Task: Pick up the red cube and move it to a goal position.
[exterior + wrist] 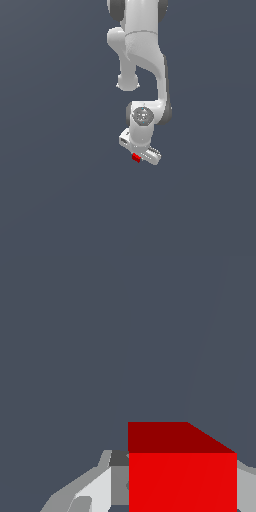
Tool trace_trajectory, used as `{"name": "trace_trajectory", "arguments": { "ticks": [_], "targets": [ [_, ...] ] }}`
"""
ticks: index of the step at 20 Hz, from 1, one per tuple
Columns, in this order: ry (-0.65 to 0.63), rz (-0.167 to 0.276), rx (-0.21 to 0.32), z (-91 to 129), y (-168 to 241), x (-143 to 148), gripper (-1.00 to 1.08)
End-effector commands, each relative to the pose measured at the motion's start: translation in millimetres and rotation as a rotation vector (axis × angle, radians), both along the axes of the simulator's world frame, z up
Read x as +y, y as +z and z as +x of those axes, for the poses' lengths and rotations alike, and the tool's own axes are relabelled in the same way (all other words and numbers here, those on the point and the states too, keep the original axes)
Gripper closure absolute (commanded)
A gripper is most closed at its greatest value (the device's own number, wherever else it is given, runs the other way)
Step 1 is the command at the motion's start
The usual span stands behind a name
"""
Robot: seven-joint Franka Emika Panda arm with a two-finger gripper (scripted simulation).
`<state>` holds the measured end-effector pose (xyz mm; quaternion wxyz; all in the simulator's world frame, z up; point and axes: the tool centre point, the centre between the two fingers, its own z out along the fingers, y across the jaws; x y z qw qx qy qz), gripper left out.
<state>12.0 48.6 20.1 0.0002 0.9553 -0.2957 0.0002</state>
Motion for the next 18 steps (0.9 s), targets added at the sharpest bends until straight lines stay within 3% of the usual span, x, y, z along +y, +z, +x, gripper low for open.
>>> {"name": "trace_trajectory", "arguments": {
  "ticks": [1, 10, 18],
  "targets": [
    [0.0, 0.0, 0.0, 0, 0, 0, 1.08],
    [0.0, 0.0, 0.0, -1, 24, -3, 1.08],
    [-0.001, 0.0, 0.0, -2, 88, -11, 1.08]
  ]
}}
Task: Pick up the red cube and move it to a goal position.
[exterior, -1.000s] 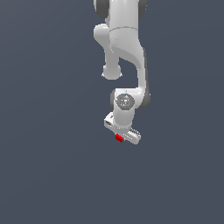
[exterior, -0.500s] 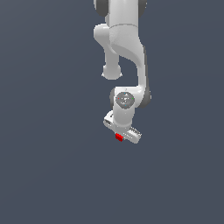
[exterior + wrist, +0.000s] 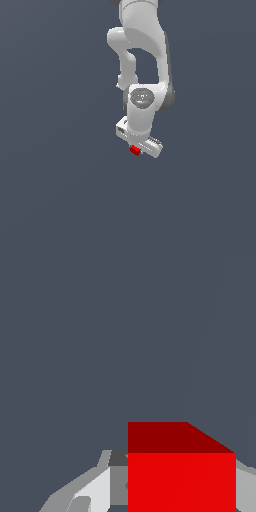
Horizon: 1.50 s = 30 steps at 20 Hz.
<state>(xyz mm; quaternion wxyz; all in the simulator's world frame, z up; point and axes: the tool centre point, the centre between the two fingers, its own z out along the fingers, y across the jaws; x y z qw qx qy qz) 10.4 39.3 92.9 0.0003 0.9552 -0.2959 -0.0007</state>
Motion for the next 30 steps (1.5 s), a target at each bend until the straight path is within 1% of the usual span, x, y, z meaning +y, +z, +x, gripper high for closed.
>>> {"name": "trace_trajectory", "arguments": {
  "ticks": [1, 13, 18, 24, 30],
  "targets": [
    [0.0, 0.0, -0.002, 0, 26, -3, 1.08],
    [-0.001, 0.0, -0.001, 0, 170, -22, 1.08],
    [-0.001, 0.0, -0.001, 1, 220, -28, 1.08],
    [-0.001, 0.0, -0.002, 4, 259, -32, 1.08],
    [-0.001, 0.0, -0.002, 6, 277, -34, 1.08]
  ]
}}
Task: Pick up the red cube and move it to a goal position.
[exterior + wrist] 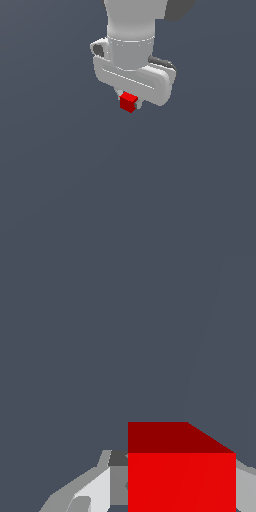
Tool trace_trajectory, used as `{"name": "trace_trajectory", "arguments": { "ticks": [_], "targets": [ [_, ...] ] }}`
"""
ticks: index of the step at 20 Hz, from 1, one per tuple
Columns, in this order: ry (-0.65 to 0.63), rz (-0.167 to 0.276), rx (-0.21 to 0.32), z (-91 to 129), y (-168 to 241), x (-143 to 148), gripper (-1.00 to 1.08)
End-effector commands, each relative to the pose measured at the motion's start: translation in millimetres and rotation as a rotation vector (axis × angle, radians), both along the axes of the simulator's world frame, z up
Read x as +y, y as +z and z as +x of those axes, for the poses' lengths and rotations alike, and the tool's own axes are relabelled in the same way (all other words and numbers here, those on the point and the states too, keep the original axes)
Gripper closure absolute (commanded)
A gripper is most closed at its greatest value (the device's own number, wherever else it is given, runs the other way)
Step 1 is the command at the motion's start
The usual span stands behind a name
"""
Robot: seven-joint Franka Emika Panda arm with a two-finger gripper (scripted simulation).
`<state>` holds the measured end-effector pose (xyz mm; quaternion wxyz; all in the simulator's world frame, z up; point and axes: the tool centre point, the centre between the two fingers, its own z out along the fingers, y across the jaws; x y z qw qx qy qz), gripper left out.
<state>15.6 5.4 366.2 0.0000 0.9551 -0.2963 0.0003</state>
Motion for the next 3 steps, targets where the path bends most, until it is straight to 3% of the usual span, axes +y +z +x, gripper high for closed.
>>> {"name": "trace_trajectory", "arguments": {
  "ticks": [1, 3],
  "targets": [
    [0.0, 0.0, 0.001, 0.6, 4.9, -0.5, 1.08],
    [0.0, 0.0, 0.001, 0.7, 5.8, -0.6, 1.08]
  ]
}}
